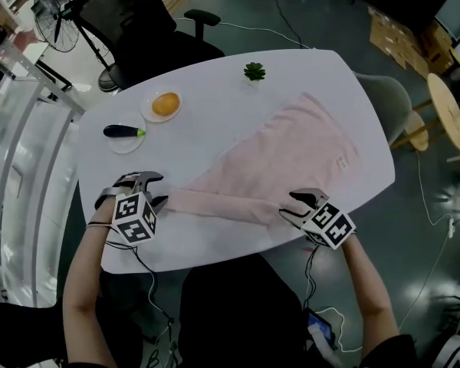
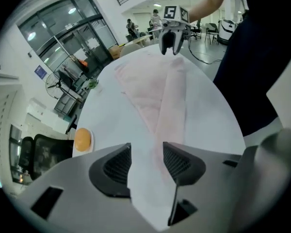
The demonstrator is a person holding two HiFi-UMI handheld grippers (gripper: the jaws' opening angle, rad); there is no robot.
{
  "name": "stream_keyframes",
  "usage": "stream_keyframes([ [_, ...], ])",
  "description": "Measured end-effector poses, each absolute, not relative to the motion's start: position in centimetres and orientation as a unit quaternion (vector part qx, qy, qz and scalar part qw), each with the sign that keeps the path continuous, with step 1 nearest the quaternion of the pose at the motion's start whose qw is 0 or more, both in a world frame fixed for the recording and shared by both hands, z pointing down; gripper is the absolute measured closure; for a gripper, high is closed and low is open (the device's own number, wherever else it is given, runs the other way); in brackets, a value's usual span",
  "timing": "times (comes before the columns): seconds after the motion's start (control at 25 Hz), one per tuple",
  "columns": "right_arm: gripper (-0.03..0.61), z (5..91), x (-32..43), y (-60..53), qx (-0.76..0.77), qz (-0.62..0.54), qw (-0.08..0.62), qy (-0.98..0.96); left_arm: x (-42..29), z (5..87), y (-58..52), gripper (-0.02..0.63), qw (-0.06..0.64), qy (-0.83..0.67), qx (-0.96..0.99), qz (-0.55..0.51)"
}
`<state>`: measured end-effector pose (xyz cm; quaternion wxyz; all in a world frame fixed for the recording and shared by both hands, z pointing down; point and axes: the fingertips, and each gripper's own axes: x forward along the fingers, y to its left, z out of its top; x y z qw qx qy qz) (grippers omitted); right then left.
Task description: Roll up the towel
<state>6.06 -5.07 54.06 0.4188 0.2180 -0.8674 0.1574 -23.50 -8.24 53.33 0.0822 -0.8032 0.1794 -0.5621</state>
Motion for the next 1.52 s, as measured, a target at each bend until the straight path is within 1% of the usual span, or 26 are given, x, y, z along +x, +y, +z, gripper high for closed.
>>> stream_keyframes([
  [0.2,0.365,53.1,3.8,-1.5,0.182,0.087,0.43,-0.88,-21.5,55.2,-2.9,0.385,0.097,0.113,-0.807,-0.572],
  [0.44,0.359,56.7,0.9,1.7,0.113,0.016,0.486,-0.867,-21.4,59.1,-1.6,0.385,0.099,0.094,-0.796,-0.59],
  [0.64,0.357,59.7,1.7,1.1,0.117,0.028,0.511,-0.851,-22.5,60.6,-3.0,0.385,0.087,0.1,-0.789,-0.599],
  [0.72,0.351,60.5,2.6,0.2,0.129,0.051,0.513,-0.847,-22.6,60.7,-3.4,0.364,0.063,0.098,-0.794,-0.597],
  [0.8,0.352,60.6,3.2,-0.5,0.14,0.074,0.506,-0.848,-22.6,60.7,-3.8,0.327,0.041,0.095,-0.797,-0.595],
  [0.92,0.352,60.2,3.0,-0.9,0.143,0.078,0.499,-0.851,-22.7,60.6,-4.2,0.321,0.047,0.091,-0.795,-0.598],
  [0.96,0.353,59.9,3.0,-0.9,0.143,0.074,0.5,-0.851,-22.7,60.5,-4.5,0.349,0.06,0.097,-0.792,-0.6],
  [1.0,0.352,59.7,3.2,-0.7,0.143,0.069,0.5,-0.851,-22.8,60.4,-4.8,0.414,0.072,0.104,-0.789,-0.601],
  [1.04,0.352,59.6,3.4,-0.5,0.143,0.063,0.503,-0.85,-22.9,60.4,-5.0,0.449,0.078,0.109,-0.787,-0.603],
  [1.16,0.353,59.9,4.3,-0.1,0.142,0.027,0.522,-0.841,-23.2,60.8,-5.0,0.453,0.088,0.101,-0.779,-0.612],
  [1.2,0.368,60.0,4.6,-0.2,0.143,0.012,0.528,-0.837,-23.3,60.8,-5.1,0.465,0.099,0.1,-0.774,-0.617],
  [1.32,0.441,60.3,5.1,-0.7,0.158,-0.033,0.543,-0.824,-23.4,60.8,-5.6,0.545,0.147,0.098,-0.756,-0.631],
  [1.36,0.469,60.3,5.2,-1.0,0.163,-0.051,0.549,-0.818,-23.5,60.7,-5.8,0.559,0.16,0.096,-0.749,-0.635],
  [1.48,0.534,59.7,5.3,-1.5,0.17,-0.096,0.559,-0.806,-23.7,60.0,-6.0,0.573,0.186,0.094,-0.736,-0.644],
  [1.52,0.539,59.3,5.4,-1.5,0.172,-0.105,0.558,-0.805,-23.8,59.7,-6.0,0.574,0.189,0.096,-0.734,-0.646],
])
